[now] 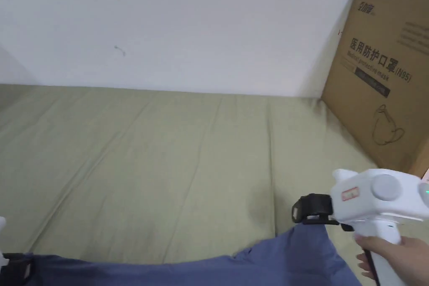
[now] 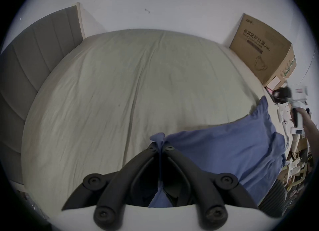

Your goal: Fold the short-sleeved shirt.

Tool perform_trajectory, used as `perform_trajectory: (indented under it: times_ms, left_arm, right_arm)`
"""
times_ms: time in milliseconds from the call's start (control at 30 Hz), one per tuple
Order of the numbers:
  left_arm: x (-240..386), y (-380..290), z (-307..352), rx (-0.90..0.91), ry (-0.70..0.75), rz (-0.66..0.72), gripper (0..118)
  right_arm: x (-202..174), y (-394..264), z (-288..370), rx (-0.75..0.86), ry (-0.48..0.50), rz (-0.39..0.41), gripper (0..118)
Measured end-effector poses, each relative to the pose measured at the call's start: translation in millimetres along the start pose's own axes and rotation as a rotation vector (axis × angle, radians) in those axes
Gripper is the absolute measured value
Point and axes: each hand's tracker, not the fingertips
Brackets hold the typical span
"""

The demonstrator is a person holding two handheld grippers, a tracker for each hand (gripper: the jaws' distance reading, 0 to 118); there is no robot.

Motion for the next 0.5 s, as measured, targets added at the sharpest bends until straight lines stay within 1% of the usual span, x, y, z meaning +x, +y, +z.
perform_trajectory:
  times_ms: [67,100,133,167,200,233,300,333,367,400,433,500]
  left_arm:
    - [2,0,4,0.008,-0.001,-0.004,1]
    - [4,2,5,0.006,-0.003,-0.005,1]
    - [4,1,6,0.006,-0.010,0.001,1]
    - [3,0,6,0.004,-0.017,0.007,1]
    - [2,-1,5,-0.001,-0.018,0.008,1]
    - [3,0,2,-0.008,-0.014,0.006,1]
    - [1,-1,-2,-0.027,-0.003,0.001,1]
    - [-1,-2,-4,-0.033,-0.001,0.005,1]
    - [-2,0,-7,-0.038,-0.001,0.012,1]
    - [-4,0,-8,-0.038,-0.004,0.021,1]
    - [-6,1,-9,-0.032,-0.003,0.031,1]
    - [-8,7,-12,-0.010,0.000,0.050,1]
  right_arm:
    - [4,9,-25,-0.035,-0.027,-0.015,111]
    - [5,11,-35,-0.042,-0.057,-0.020,108]
    - [5,10,-44,-0.042,-0.076,-0.030,92]
    - [6,10,-47,-0.045,-0.059,-0.028,61]
    - [8,9,-49,-0.058,-0.043,-0.037,21]
    - [8,7,-49,-0.068,-0.013,-0.064,5]
    - [1,-1,-39,-0.043,-0.006,-0.052,5]
    - [-2,-3,-31,0.003,0.010,-0.018,5]
    - [-5,-2,-24,0.016,0.020,0.020,5]
    - [-9,-3,-16,0.043,0.009,0.049,5]
    - [-11,-3,-5,0.091,-0.013,0.060,5]
    - [-9,-2,14,0.166,0.008,0.033,5]
